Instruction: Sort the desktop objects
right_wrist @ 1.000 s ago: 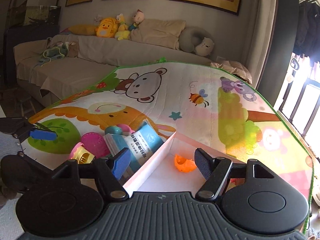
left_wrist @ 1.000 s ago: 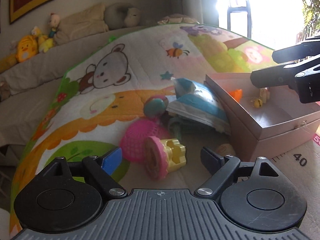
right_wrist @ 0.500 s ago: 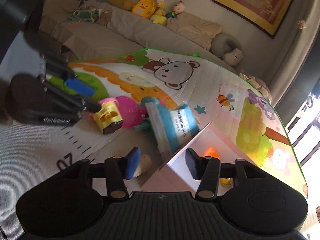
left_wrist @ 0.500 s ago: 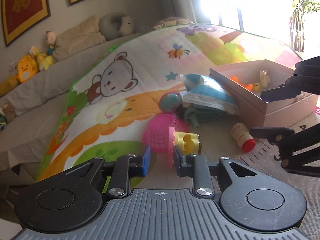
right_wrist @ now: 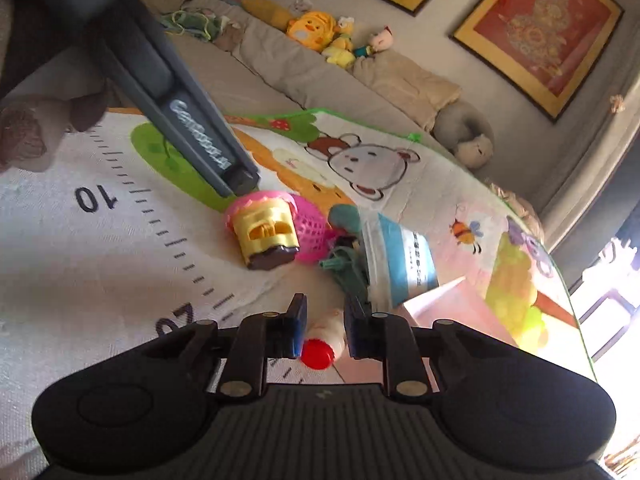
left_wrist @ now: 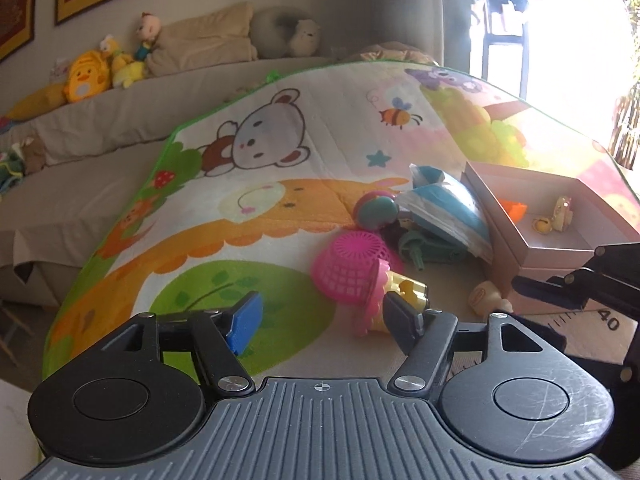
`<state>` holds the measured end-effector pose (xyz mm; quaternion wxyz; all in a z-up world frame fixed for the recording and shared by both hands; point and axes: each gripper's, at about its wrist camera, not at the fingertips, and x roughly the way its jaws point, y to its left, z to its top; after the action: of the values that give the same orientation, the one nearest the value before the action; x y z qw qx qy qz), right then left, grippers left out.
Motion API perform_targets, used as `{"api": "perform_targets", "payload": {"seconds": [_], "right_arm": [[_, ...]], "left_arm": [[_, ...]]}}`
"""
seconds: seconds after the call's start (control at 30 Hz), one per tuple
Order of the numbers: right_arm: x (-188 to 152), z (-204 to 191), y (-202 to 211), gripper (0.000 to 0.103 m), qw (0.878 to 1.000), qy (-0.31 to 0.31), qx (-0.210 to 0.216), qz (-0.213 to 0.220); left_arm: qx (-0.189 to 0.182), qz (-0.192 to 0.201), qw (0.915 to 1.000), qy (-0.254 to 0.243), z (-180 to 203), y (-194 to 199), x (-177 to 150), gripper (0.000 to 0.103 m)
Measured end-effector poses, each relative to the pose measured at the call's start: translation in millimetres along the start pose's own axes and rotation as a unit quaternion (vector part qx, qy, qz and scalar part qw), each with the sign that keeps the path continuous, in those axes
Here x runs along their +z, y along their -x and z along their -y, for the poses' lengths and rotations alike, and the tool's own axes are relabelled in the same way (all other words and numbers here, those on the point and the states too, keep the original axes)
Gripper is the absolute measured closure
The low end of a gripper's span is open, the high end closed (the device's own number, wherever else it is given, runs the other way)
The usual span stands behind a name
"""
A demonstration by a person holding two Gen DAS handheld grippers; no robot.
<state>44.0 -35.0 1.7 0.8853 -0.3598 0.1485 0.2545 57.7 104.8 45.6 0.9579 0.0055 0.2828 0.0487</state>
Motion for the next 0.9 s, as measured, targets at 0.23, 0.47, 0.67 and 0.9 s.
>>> {"api": "perform_targets", "payload": {"seconds": [0.23, 0.47, 0.67, 0.9], "right_arm": [[-12, 37, 2, 0.089, 0.991, -0.112, 0.047, -0.059], [-5, 27, -24, 0.046, 0.988, -0.133, 0.059, -0.050], [-11, 38, -20, 0.078, 0.980, -0.165, 0.090, -0.066], [-59, 69, 36, 0.078, 0.974, -0.203, 0.064, -0.076]], "left_arm": [[0.000, -0.007, 0.9999, 0.015, -2, -3, -7, 0.019], [-0.005, -0.015, 0.9996, 0.023, 1, -2, -7, 0.015], [-0.019, -0.012, 0.9997, 0.015, 14, -3, 0, 0.015], [-0.029, 0.003, 0.9989, -0.038, 50, -21, 7, 0.009]]}}
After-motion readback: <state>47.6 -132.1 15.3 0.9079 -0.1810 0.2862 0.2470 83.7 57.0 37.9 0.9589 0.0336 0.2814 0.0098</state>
